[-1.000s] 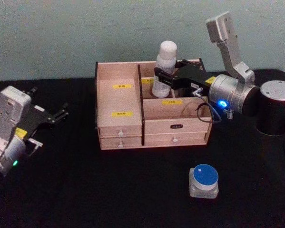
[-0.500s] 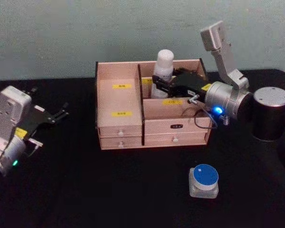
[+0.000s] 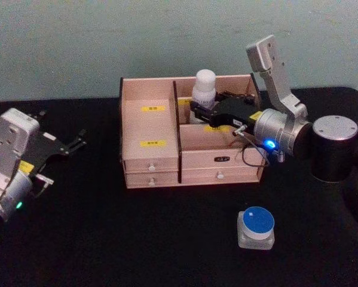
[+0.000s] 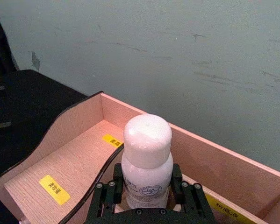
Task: Pick up the facial cleanser and watermelon frost from the table and place them into the tiered storage box.
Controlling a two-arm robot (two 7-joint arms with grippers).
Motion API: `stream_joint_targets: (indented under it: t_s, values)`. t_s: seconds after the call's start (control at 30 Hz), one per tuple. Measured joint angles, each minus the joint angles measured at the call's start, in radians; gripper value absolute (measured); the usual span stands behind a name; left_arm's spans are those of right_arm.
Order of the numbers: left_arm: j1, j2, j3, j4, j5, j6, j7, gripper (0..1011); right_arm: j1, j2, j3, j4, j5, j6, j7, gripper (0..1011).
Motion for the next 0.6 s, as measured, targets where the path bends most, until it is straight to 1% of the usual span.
stream_joint_targets:
  t_s: [0.23,0.33,0.37,0.4,0.43,0.57,0.6]
  values:
    - [0.000,0.000,0.000,0.000,0.000,0.000,0.000,1001,-0.001,0.001,0.001,-0.001,0.000,0.000,0.000,607]
    - [0.000,0.000,0.000,0.000,0.000,0.000,0.000,1001,-0.001,0.001,0.001,-0.002,0.001,0.000,0.000,638]
    - [0.000,0.000,0.000,0.000,0.000,0.000,0.000,1001,-0.001,0.001,0.001,-0.002,0.001,0.000,0.000,690]
    - [0.000,0.000,0.000,0.000,0.000,0.000,0.000,1001,-0.001,0.002,0.001,-0.002,0.001,0.000,0.000,700]
    - [0.000,0.000,0.000,0.000,0.000,0.000,0.000,1001,-0.001,0.001,0.001,-0.002,0.002,0.000,0.000,764]
    - [0.000,0.000,0.000,0.000,0.000,0.000,0.000,1001,-0.001,0.002,0.001,-0.002,0.002,0.000,0.000,834]
    - [0.000,0.000,0.000,0.000,0.000,0.000,0.000,1001,-0.001,0.002,0.001,-0.002,0.002,0.000,0.000,882]
